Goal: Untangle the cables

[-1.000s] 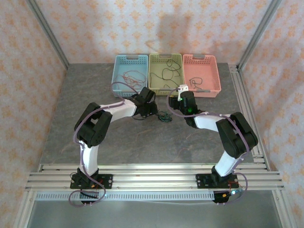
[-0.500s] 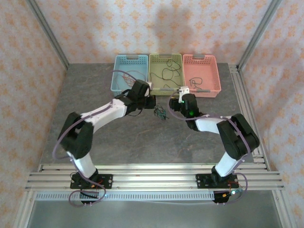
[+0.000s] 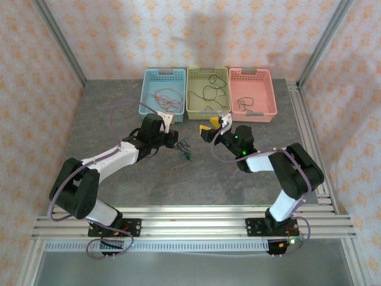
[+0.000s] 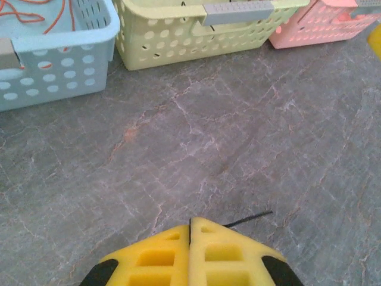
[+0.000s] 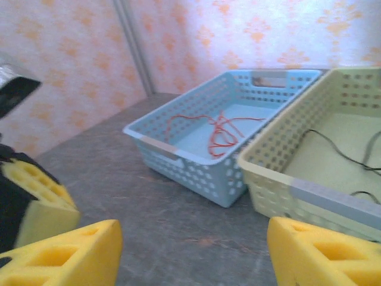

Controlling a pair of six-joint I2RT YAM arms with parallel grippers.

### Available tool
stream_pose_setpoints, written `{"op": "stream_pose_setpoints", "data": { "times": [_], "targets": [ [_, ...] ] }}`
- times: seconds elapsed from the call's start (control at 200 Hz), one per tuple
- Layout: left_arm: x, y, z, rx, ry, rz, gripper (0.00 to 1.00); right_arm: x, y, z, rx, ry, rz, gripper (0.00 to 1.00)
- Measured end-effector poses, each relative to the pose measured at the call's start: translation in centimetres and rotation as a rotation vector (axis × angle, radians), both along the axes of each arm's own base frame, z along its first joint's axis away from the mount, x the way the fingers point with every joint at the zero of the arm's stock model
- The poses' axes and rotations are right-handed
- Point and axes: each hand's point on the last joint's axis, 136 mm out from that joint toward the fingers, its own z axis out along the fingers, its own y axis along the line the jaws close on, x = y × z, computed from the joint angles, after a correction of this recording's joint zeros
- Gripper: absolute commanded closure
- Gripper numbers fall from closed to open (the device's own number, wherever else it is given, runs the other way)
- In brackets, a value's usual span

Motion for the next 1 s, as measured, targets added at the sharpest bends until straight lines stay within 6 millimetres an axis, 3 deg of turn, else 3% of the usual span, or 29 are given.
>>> {"op": "stream_pose_setpoints", "data": {
  "times": [0.22, 0.37, 0.696, 1.001],
  "targets": [
    [0.4, -0.2, 2.5, -0.042, -0.092, -0.002, 1.00, -2.2, 4.3, -1.2, -0.013, 0.060, 0.211, 0.35],
    [0.5, -0.3, 2.9, -0.049, -0.107, -0.002, 1.00, -3.1, 6.0, -1.5, -0.030, 0.089, 0.303, 0.35],
    [0.6, -0.4, 3.1, -0.052, -0.113, -0.002, 1.00, -4.1, 7.1, -3.6, -0.089, 0.163, 0.364, 0.43],
    [0.6, -0.5, 3.1, -0.054, -0.112, -0.007, 1.00, -3.8, 7.2, -3.9, -0.091, 0.165, 0.337, 0.69]
  ]
}}
